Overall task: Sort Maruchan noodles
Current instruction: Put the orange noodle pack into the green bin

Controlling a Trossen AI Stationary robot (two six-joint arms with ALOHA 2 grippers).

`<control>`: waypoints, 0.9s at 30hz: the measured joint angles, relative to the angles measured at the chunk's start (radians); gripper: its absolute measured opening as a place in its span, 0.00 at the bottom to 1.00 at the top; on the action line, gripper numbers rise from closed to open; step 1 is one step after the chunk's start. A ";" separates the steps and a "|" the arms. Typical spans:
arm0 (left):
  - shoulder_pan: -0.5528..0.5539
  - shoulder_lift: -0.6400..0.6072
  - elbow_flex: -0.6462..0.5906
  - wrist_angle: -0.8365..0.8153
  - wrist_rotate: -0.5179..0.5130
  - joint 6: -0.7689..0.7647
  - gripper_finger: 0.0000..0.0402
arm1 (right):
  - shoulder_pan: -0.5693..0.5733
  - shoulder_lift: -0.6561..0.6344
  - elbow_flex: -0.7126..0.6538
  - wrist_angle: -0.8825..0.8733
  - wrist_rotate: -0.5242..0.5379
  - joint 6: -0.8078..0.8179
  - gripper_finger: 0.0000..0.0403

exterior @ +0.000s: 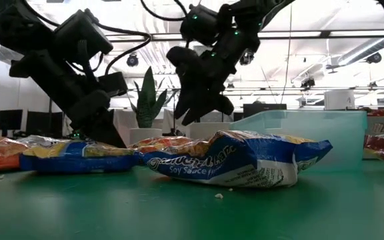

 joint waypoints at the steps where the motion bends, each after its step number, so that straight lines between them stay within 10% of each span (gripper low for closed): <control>1: 0.000 0.000 0.000 0.001 -0.002 -0.002 0.19 | 0.000 0.007 0.005 -0.003 0.000 -0.001 0.31; 16: 0.001 0.002 -0.002 0.022 -0.009 -0.024 0.19 | 0.035 -0.038 -0.018 0.019 0.102 -0.070 0.06; 27: 0.001 0.003 -0.002 0.026 -0.010 -0.032 0.19 | 0.035 -0.010 -0.019 -0.026 0.103 -0.032 0.42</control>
